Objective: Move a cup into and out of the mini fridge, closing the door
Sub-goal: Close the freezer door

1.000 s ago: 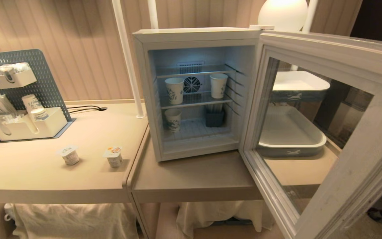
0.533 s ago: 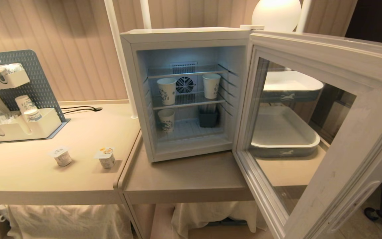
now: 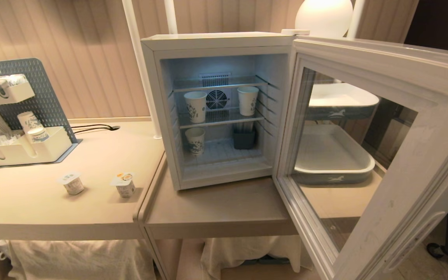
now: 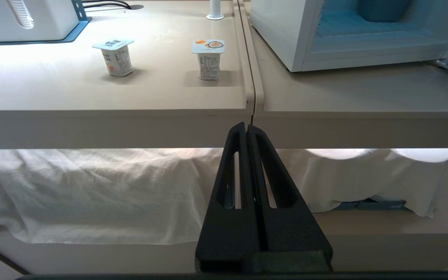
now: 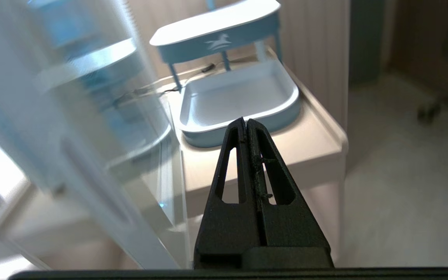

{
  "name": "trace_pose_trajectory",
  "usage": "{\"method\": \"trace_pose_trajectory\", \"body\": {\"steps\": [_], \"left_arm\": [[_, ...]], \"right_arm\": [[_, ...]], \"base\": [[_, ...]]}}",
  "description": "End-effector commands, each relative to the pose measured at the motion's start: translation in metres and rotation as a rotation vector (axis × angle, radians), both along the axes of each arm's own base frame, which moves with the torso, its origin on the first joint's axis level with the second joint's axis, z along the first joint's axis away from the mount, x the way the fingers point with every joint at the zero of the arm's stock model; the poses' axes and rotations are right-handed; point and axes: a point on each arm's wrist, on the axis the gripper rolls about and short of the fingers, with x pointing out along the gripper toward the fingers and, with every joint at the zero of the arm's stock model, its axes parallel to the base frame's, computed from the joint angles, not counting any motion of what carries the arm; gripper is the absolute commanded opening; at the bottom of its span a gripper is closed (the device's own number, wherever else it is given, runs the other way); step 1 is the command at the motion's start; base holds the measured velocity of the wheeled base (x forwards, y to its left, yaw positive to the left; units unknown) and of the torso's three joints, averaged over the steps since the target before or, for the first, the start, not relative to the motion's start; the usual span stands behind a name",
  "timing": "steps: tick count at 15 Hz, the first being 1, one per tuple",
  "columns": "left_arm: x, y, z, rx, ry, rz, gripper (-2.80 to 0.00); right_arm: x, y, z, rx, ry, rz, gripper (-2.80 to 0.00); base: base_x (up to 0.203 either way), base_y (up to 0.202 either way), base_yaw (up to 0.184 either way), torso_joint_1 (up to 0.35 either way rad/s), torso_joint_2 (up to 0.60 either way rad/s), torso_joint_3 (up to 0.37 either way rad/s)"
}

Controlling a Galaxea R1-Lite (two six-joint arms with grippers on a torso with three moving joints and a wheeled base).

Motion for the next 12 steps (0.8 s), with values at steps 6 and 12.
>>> {"method": "trace_pose_trajectory", "body": {"steps": [6, 12], "left_arm": [[0.000, 0.000, 0.000, 0.000, 0.002, 0.000, -2.80], [0.000, 0.000, 0.000, 0.000, 0.002, 0.000, -2.80]], "right_arm": [[0.191, -0.001, 0.017, 0.293, 0.527, 0.068, -2.80], [0.224, -0.044, 0.015, 0.607, 0.454, 1.172, -2.80]], "base": [[0.000, 0.000, 0.000, 0.000, 0.00, 0.000], [0.000, 0.000, 0.000, 0.000, 0.00, 0.000]]}}
